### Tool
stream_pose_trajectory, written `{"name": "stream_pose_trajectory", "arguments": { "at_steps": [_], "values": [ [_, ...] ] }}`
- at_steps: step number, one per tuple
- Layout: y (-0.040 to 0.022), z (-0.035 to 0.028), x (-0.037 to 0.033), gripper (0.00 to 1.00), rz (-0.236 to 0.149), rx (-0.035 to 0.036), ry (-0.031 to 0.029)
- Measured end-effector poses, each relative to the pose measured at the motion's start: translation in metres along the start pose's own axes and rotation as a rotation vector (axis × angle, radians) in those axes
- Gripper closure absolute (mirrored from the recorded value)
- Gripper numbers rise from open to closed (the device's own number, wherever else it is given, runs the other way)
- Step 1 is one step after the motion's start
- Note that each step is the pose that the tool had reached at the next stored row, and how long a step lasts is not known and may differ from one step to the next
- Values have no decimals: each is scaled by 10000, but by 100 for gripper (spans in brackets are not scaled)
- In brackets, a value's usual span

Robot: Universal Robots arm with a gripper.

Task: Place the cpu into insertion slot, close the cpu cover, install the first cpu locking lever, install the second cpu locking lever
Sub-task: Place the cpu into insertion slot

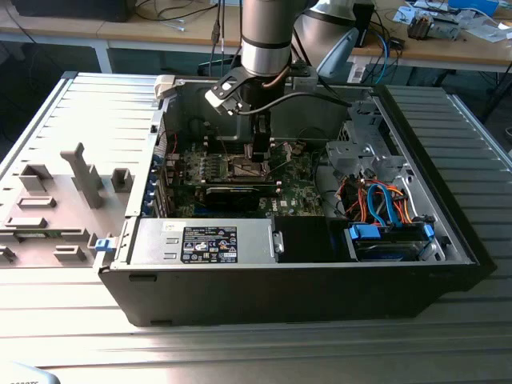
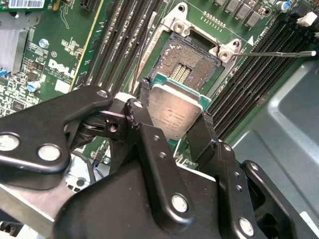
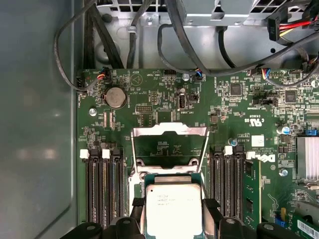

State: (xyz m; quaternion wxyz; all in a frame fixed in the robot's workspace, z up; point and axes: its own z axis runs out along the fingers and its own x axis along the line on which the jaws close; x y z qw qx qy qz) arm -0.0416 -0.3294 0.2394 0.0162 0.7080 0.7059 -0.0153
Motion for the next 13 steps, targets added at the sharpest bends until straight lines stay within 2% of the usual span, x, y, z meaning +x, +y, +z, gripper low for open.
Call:
{"name": "stream_pose_trajectory", "arguments": {
  "at_steps": [13],
  "values": [
    [-11,39,3,46,-5,0,1]
  ]
}}
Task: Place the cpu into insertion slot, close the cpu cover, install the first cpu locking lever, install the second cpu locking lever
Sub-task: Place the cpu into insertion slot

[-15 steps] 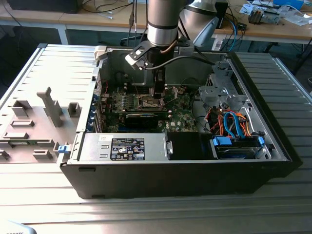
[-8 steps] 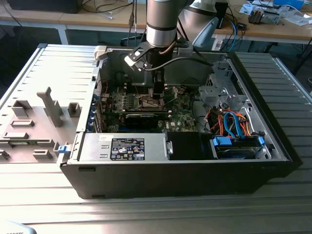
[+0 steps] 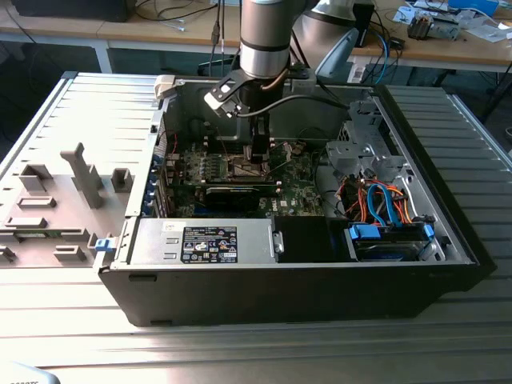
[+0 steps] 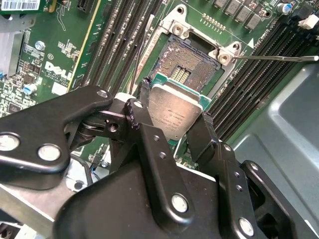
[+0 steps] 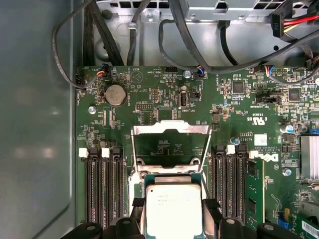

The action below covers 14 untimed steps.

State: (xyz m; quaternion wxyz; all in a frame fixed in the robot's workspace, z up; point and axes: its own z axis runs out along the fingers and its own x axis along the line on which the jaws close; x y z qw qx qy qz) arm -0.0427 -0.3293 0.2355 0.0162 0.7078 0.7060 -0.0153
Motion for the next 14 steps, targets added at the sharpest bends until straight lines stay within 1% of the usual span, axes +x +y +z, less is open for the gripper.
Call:
{"name": "stream_pose_trajectory", "arguments": {
  "at_steps": [14],
  "values": [
    [0,34,2,46,0,0,0]
  ]
}}
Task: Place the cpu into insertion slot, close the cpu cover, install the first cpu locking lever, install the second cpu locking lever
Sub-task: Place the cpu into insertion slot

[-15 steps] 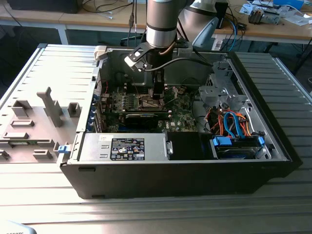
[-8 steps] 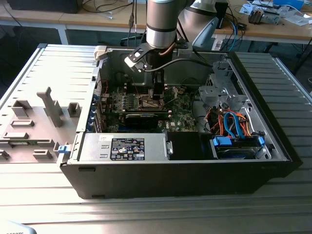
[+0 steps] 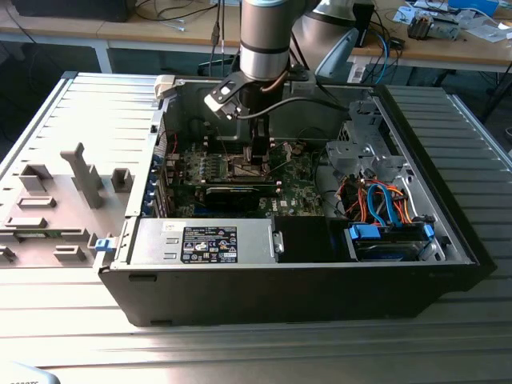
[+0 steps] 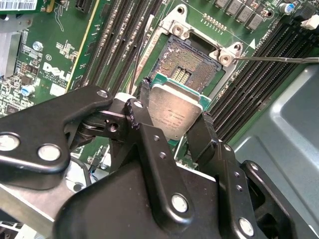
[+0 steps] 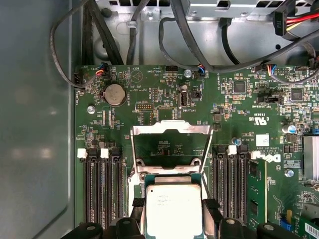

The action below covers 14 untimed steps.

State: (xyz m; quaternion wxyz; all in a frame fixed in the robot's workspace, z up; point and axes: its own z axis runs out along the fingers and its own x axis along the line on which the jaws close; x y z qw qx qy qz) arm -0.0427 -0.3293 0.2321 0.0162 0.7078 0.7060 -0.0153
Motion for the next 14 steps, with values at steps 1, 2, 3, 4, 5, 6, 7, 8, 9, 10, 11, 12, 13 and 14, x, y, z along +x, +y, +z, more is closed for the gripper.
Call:
{"name": "stream_pose_trajectory", "arguments": {
  "at_steps": [1,2,3,4,5,6,7,8,9,10,11,12,13,14],
  "values": [
    [0,3,0,46,0,0,-1],
    [0,5,0,46,0,0,-1],
    [0,7,0,46,0,0,0],
    [0,8,0,46,0,0,-1],
    [0,10,1,46,0,-1,0],
    [0,12,1,46,0,-1,0],
    [0,13,1,46,0,-1,0],
    [0,15,1,46,0,0,0],
    [0,17,1,46,0,-1,0],
    [0,18,1,46,0,0,0],
    [0,19,1,46,0,0,0],
    [0,20,1,46,0,0,0],
    [0,22,1,46,0,0,0],
    [0,24,2,46,0,0,0]
  ]
}}
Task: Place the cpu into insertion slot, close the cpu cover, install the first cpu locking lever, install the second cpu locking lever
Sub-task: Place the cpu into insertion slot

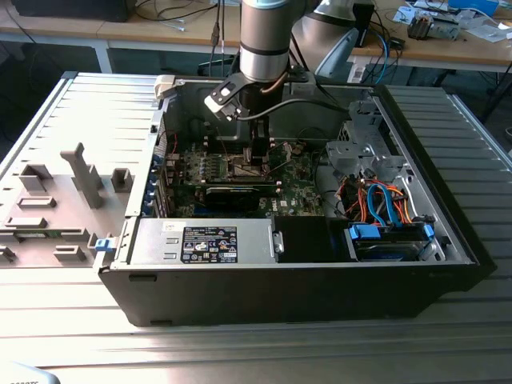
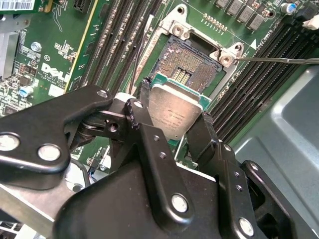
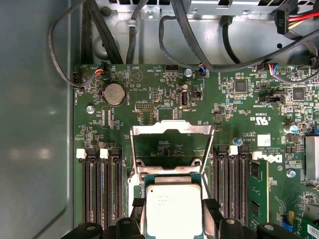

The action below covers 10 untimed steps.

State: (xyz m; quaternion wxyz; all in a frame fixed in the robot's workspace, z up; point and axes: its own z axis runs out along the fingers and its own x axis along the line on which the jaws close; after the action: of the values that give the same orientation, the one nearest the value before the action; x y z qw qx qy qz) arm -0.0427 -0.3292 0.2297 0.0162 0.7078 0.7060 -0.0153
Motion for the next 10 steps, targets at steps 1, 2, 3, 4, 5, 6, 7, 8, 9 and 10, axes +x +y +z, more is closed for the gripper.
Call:
{"name": "stream_pose_trajectory", "arguments": {
  "at_steps": [1,2,3,4,5,6,7,8,9,10],
  "values": [
    [0,2,0,46,0,0,0],
    [0,4,0,46,0,0,0],
    [0,5,0,46,-1,0,0],
    [0,8,0,46,0,0,0],
    [0,9,1,46,0,0,-1],
    [0,10,1,46,0,0,0],
    [0,12,1,46,0,0,0],
    [-1,14,1,46,0,0,0],
    [-2,15,1,46,0,0,0],
    [-2,16,2,46,1,0,0]
  ]
}}
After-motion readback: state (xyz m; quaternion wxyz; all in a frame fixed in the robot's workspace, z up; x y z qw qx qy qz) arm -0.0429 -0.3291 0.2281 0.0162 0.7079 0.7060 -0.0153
